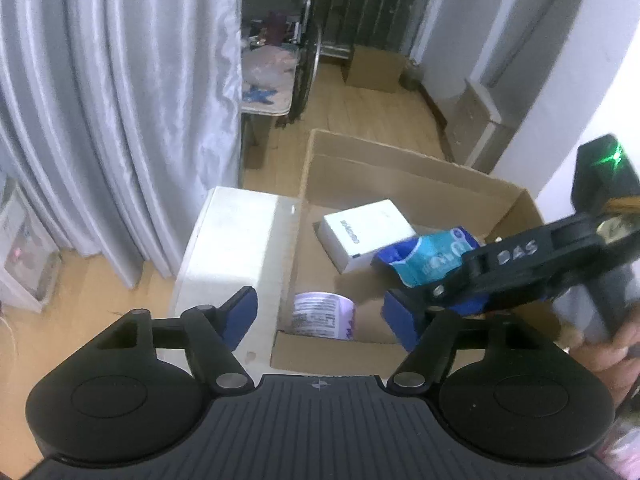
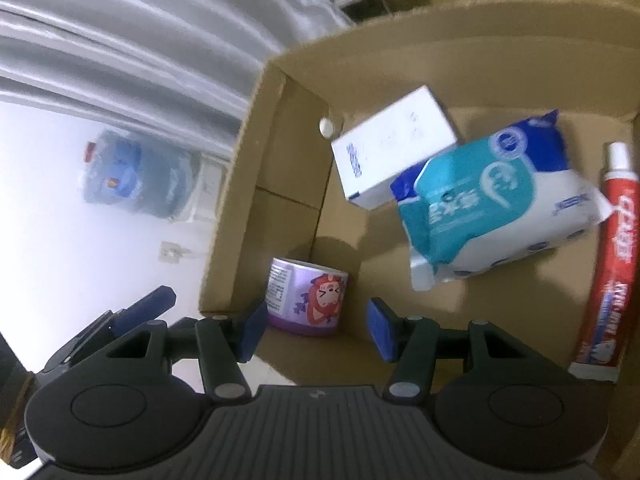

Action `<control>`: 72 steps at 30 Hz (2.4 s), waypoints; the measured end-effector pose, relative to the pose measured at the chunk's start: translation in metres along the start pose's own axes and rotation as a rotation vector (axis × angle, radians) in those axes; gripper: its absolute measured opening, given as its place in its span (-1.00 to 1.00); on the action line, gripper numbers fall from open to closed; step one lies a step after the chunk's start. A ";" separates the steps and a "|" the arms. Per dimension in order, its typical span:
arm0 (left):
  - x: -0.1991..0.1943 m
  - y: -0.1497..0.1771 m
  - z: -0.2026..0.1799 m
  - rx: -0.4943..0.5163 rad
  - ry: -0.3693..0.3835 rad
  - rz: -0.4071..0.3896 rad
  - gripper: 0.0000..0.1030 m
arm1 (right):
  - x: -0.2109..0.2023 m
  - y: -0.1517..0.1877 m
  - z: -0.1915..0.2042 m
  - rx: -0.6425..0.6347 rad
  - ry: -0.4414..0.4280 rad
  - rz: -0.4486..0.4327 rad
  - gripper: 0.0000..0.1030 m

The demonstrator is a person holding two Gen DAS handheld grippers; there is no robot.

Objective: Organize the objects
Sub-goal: 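Lower the jar into the box beside the white box and open the right gripper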

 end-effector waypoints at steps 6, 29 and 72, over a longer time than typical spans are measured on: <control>0.014 -0.002 0.015 -0.045 0.039 0.001 0.16 | 0.037 -0.007 0.006 0.023 0.027 0.069 0.14; 0.018 -0.001 0.025 -0.031 0.054 0.012 0.13 | 0.064 -0.014 -0.010 0.240 -0.081 0.117 -0.05; 0.010 -0.009 0.021 -0.011 0.006 0.013 0.15 | 0.076 -0.036 -0.030 0.651 -0.365 0.061 0.15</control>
Point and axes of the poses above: each gripper's, at about its wrist camera, not at the fingertips, and x roughly the way its jaws point, z to its left, y to its underside, the point moved 4 cm from there along x, roughly the way its jaws point, and after that the axes turned 1 degree about -z, right-handed, at the moved point
